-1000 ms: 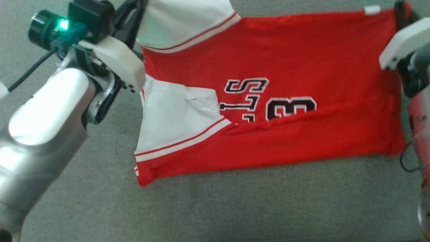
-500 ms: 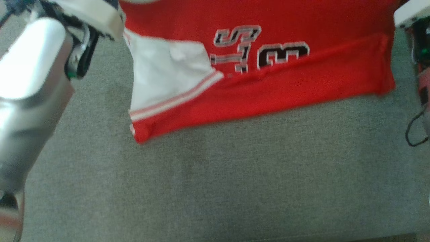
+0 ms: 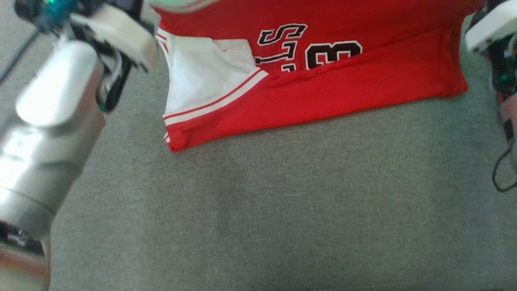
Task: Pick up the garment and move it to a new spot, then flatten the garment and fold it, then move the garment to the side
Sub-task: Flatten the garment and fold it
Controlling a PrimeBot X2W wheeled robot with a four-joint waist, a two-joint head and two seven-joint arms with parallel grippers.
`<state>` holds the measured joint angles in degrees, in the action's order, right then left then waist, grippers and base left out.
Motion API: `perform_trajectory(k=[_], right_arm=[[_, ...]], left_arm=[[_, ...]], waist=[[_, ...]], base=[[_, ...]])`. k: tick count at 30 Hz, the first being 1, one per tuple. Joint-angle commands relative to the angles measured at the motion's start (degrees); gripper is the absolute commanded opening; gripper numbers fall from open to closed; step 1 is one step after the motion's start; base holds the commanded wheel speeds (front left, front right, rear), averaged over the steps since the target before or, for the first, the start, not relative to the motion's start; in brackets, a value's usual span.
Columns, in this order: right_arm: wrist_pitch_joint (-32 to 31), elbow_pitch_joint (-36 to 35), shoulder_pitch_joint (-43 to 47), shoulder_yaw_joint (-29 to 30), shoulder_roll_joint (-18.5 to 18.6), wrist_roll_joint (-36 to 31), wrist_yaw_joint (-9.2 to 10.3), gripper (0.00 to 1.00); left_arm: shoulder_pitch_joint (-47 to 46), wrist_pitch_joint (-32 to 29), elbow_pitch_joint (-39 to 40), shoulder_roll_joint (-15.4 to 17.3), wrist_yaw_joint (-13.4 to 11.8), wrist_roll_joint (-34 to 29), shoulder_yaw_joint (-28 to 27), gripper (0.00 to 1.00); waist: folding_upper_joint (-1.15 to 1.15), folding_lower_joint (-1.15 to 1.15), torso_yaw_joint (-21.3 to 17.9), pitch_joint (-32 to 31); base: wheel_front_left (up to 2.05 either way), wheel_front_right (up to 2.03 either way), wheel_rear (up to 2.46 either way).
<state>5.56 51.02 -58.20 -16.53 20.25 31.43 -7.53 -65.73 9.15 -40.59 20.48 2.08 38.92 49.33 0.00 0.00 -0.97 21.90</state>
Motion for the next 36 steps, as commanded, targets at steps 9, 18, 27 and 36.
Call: perform_trajectory(k=[9,18,27,36], right_arm=[[-7.2,-2.4,8.1,-9.0,7.2,7.7,0.04,0.0],[-12.6,-5.0,12.2,-20.8,14.3,9.2,0.04,0.0],[-14.4,-4.3,11.1,-27.9,16.2,10.9,0.04,0.0],[-13.8,-3.0,9.8,-29.3,15.0,17.0,0.04,1.0]], left_arm=[[6.5,-5.8,8.1,5.8,1.0,-0.1,3.4,0.0],[14.0,-21.7,17.3,11.8,1.7,4.5,7.5,0.0],[16.3,-28.2,24.5,14.9,-0.1,5.9,8.9,0.0],[17.0,-25.6,23.5,14.0,-3.1,4.1,9.0,1.0]], waist=[[0.0,0.0,2.0,-4.1],[0.0,0.0,2.4,-5.6],[0.0,0.0,1.8,-4.9],[0.0,0.0,0.6,-5.4]], base=[[0.0,0.0,0.0],[0.0,0.0,0.0],[0.0,0.0,0.0],[0.0,0.0,0.0]])
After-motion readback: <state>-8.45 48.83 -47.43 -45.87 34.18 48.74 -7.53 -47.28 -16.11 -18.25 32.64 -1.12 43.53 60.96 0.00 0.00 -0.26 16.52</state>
